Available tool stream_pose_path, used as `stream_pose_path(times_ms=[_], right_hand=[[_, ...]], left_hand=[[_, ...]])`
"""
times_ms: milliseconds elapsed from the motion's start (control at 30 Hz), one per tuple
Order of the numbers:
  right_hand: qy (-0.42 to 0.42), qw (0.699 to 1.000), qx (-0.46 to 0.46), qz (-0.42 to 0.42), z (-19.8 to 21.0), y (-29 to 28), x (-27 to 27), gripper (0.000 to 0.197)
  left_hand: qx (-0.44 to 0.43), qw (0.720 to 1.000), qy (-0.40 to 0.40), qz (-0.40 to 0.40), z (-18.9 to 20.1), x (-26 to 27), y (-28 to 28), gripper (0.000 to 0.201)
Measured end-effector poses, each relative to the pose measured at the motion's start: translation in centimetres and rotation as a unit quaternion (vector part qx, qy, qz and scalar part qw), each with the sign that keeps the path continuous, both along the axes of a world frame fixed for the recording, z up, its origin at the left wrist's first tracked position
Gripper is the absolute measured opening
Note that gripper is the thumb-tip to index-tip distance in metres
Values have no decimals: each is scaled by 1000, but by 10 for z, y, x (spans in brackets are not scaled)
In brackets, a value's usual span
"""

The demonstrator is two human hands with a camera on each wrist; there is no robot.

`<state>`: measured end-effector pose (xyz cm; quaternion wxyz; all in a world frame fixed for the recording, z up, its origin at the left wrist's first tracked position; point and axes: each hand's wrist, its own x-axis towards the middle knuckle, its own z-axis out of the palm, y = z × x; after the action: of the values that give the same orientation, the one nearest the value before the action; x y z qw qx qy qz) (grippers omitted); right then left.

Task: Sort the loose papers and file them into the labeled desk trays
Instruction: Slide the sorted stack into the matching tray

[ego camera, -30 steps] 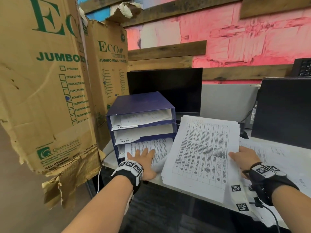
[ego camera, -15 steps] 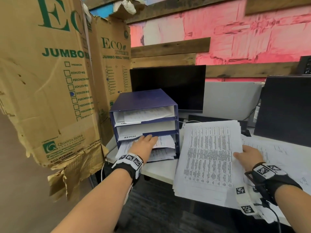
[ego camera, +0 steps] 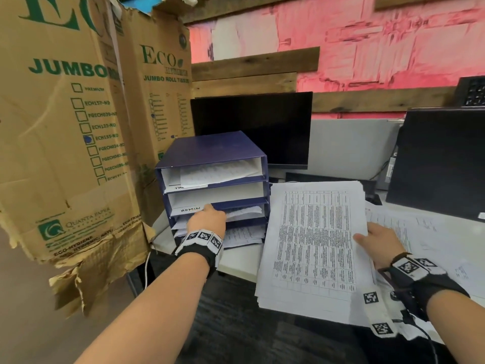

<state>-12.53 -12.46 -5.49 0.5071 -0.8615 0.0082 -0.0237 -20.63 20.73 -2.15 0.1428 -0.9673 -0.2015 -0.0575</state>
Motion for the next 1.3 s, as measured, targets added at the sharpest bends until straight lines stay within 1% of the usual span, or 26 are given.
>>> stream_pose_path(times_ms=[67, 200, 367, 433, 500, 567, 667, 700, 800, 867, 933, 1067, 1167, 1300], right_hand=[[14, 1000, 3, 8, -3, -4, 3, 29], [34, 999, 4, 23, -10, -12, 9, 31], [41, 999, -4, 32, -16, -9, 10, 32], [38, 999, -12, 30, -19, -7, 10, 32], [36, 999, -9, 22, -21, -6, 10, 32], [34, 999, -1, 13, -22, -5, 9, 31], [27, 1000, 12, 2, -25, -1, 9, 28], [24, 1000, 15, -1, -26, 0, 10, 28], [26, 999, 20, -10, -29, 1, 13, 29], [32, 999, 25, -9, -31, 1, 17, 30], [40, 999, 22, -7, -32, 0, 20, 30], [62, 998, 24, 4, -38, -2, 25, 30], [72, 997, 35, 12, -43, -4, 27, 33], [73, 997, 38, 16, -43, -4, 30, 27]], left_hand=[[-34, 999, 3, 2, 3, 12, -1, 33], [-40, 999, 3, -17, 1, 28, -5, 31], [-78, 996, 24, -33, -1, 30, -9, 22], [-89, 994, 32, -46, -7, 27, -6, 23], [-94, 992, 56, -66, -17, 25, 0, 21], [-112, 984, 109, -86, -32, 24, 6, 21], [-131, 969, 191, -83, -55, 19, 11, 29], [-138, 966, 204, -75, -61, 18, 10, 37], [-164, 964, 205, -51, -76, 20, 5, 68], [-186, 962, 195, -36, -79, 23, 2, 80], [-205, 959, 195, -21, -79, 28, -1, 84], [-221, 954, 204, 4, -80, 39, 0, 85], [-201, 958, 205, 15, -83, 44, 9, 84], [-180, 965, 187, 20, -84, 44, 12, 83]])
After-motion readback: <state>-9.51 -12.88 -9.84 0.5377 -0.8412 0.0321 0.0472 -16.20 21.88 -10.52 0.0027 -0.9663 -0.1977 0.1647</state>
